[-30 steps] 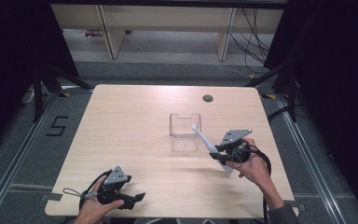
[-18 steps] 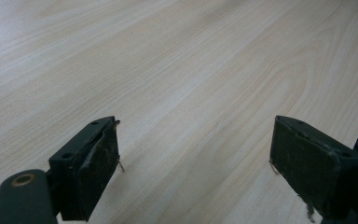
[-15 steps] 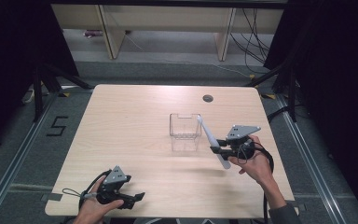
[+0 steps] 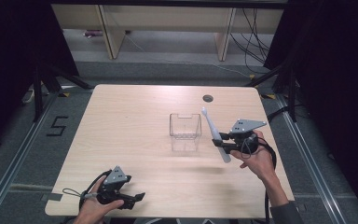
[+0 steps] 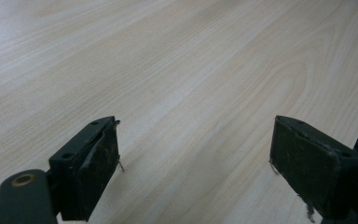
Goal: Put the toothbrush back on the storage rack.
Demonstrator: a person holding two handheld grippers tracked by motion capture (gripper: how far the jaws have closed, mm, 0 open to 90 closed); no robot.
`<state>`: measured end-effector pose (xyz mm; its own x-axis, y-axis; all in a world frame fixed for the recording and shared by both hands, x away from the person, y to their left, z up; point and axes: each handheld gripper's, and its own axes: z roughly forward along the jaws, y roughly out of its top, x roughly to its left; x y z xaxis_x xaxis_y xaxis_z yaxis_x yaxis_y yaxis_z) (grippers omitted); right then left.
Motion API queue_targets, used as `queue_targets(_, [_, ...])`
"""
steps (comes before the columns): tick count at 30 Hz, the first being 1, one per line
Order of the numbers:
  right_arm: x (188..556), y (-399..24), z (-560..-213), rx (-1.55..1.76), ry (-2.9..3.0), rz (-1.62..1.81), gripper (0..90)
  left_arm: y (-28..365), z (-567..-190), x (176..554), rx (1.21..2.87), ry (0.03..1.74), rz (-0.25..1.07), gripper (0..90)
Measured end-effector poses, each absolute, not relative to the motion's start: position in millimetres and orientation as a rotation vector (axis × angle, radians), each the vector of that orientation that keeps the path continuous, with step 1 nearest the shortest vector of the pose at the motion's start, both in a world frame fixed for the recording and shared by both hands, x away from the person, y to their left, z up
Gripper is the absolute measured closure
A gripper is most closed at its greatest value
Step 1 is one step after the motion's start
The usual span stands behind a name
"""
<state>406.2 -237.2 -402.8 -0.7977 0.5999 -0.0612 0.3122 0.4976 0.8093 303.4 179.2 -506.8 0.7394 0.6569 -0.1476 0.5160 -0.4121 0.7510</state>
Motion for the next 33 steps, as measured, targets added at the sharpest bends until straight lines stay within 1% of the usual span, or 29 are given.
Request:
queue_targets(7, [411.2,-234.8,-396.5,0.768,2.378,1.233,66.4,178.1,-507.4,302.8,2.087,0.890,0.211,14.8])
queue_targets(16, [418.5,-229.0,-389.2,0.772,2.372,1.266,66.4,180.2,-507.1,304.1,2.112,0.879,0.221,14.8])
queue_targets(22, [422.4,-227.5,-384.6,0.774,2.351,1.301,66.5,178.3,-507.5,302.6,2.086,0.890,0.213,14.8])
queue_targets(24, [424.1,-227.7,-379.1,0.775,2.336,1.320,66.4,180.5,-507.3,304.6,2.116,0.874,0.227,14.8])
queue_targets(32, [429.6,-223.9,-369.3,0.783,2.319,1.349,66.4,180.4,-507.1,304.2,2.115,0.877,0.223,14.8])
queue_targets(33, [431.5,-222.3,-367.4,0.780,2.310,1.363,66.5,179.3,-507.4,303.1,2.096,0.885,0.210,14.8])
